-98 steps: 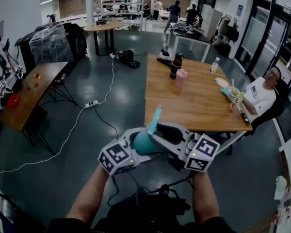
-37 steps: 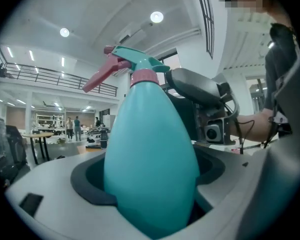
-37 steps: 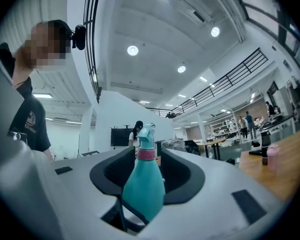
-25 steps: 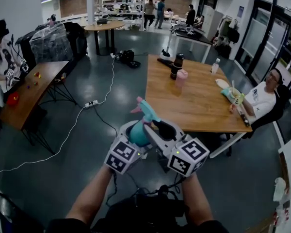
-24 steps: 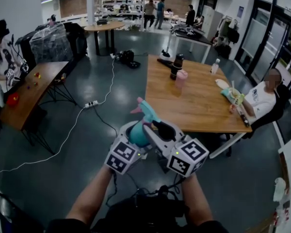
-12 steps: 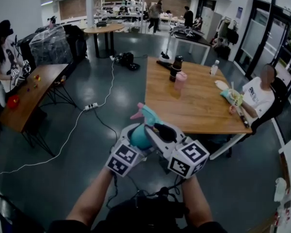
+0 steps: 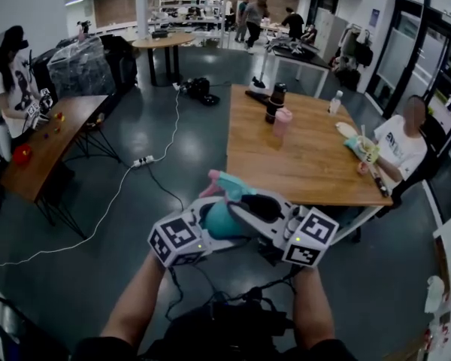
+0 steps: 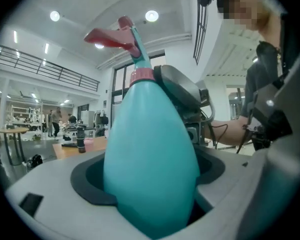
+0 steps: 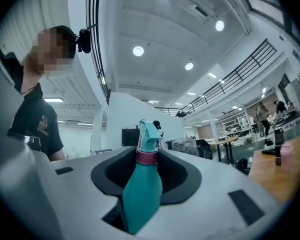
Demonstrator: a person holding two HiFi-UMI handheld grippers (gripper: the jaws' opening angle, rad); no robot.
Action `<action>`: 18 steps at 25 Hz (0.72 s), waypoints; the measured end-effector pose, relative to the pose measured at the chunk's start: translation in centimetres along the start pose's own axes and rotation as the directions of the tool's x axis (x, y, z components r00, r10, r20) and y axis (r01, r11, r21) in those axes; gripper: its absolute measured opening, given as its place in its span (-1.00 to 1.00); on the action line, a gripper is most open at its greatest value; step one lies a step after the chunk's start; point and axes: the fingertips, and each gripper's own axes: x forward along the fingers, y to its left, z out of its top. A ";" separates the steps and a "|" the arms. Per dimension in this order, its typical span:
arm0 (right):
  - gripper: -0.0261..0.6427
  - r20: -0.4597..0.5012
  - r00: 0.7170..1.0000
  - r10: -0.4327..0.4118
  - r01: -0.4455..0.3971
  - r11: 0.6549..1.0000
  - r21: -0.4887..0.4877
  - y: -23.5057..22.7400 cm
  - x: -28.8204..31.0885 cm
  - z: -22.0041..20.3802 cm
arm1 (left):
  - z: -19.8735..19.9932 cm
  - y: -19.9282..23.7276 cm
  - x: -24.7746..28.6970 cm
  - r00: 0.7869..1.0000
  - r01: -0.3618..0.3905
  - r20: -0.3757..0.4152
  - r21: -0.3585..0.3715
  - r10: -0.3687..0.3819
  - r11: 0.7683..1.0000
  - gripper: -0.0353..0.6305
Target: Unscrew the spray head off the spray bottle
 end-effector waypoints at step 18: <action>-0.45 0.039 0.999 -0.020 0.019 0.999 0.028 -0.5 0.1 0.3 | -0.3 1.8 -0.5 0.993 -0.119 0.013 -0.031 0.120 0.992 0.41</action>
